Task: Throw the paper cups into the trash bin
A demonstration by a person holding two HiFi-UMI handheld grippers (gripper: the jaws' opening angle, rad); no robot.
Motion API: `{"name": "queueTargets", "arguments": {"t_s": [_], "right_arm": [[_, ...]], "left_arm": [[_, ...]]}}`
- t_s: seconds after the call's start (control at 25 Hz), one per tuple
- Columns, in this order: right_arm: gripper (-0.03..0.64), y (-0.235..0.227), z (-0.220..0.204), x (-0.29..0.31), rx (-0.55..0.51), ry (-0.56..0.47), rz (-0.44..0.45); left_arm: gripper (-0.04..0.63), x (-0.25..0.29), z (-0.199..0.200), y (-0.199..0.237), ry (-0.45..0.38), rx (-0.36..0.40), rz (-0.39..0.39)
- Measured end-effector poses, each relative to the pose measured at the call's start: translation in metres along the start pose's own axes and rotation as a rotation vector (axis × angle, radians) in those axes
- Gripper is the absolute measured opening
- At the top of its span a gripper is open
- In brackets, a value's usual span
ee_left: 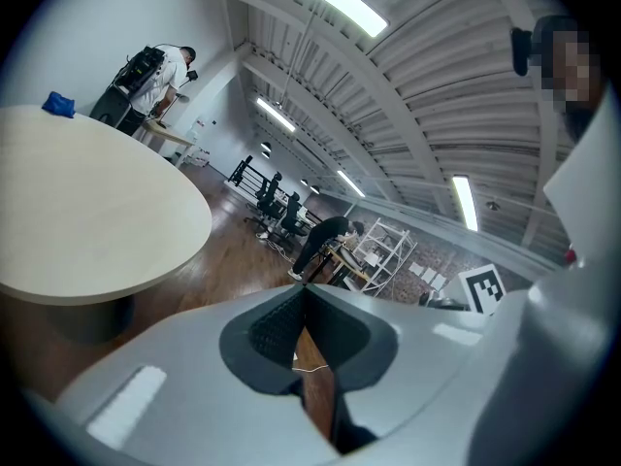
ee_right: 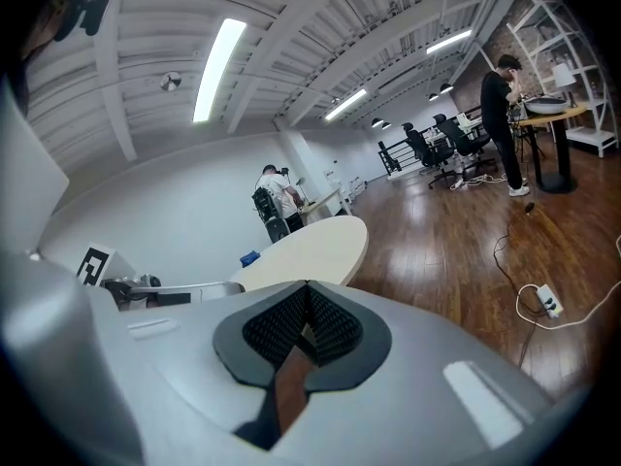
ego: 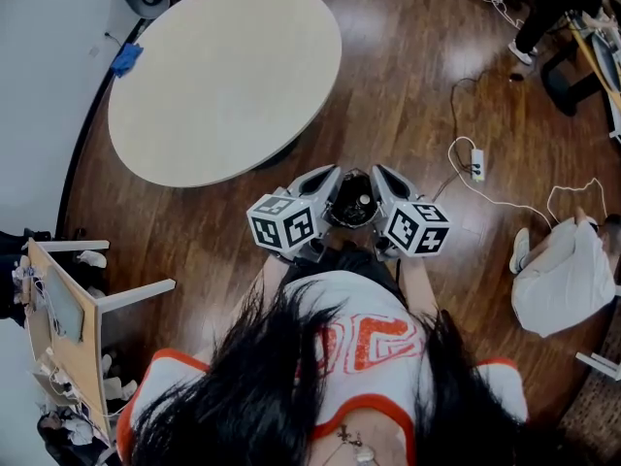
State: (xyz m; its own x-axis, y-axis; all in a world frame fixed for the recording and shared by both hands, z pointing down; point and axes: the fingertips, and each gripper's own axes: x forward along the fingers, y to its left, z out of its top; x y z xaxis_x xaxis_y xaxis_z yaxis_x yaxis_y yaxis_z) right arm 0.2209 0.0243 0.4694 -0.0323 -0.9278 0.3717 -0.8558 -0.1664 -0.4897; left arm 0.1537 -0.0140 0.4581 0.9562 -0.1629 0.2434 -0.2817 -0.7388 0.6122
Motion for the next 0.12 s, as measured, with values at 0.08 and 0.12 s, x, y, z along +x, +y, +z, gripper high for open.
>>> {"name": "queueTargets", "arguments": {"t_s": [0.08, 0.12], "right_arm": [[0.001, 0.0006, -0.0021, -0.0002, 0.003, 0.006, 0.001], [0.002, 0.0008, -0.0031, -0.0004, 0.004, 0.008, 0.002]], "left_arm": [[0.0, -0.0011, -0.0021, 0.0006, 0.001, -0.002, 0.002], [0.0, -0.0016, -0.0031, 0.001, 0.002, -0.003, 0.004]]}}
